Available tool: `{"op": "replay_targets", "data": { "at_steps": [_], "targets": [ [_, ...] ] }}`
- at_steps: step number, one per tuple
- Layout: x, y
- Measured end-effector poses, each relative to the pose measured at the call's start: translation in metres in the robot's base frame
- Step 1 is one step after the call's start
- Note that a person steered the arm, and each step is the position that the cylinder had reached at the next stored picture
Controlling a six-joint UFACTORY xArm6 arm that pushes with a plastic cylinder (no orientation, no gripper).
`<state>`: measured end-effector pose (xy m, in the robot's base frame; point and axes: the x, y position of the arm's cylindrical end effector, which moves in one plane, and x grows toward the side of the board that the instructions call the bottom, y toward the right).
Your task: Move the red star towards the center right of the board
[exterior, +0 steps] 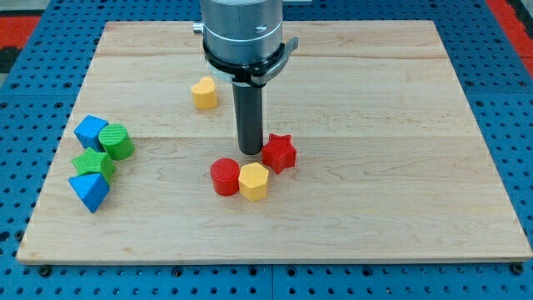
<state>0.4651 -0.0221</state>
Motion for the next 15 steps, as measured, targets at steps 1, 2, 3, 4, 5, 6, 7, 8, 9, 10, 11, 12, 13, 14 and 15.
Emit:
{"op": "replay_targets", "data": {
  "at_steps": [1, 2, 3, 4, 5, 6, 7, 8, 9, 10, 11, 12, 13, 14, 15],
  "targets": [
    [-0.01, 0.001],
    [-0.019, 0.009],
    [-0.022, -0.013],
    [0.002, 0.005],
    [0.005, 0.088],
    [0.009, 0.116],
    [0.011, 0.118],
    [0.011, 0.117],
    [0.012, 0.117],
    [0.012, 0.117],
    [0.049, 0.113],
    [0.083, 0.111],
    [0.12, 0.091],
    [0.101, 0.146],
    [0.048, 0.16]
  ]
}}
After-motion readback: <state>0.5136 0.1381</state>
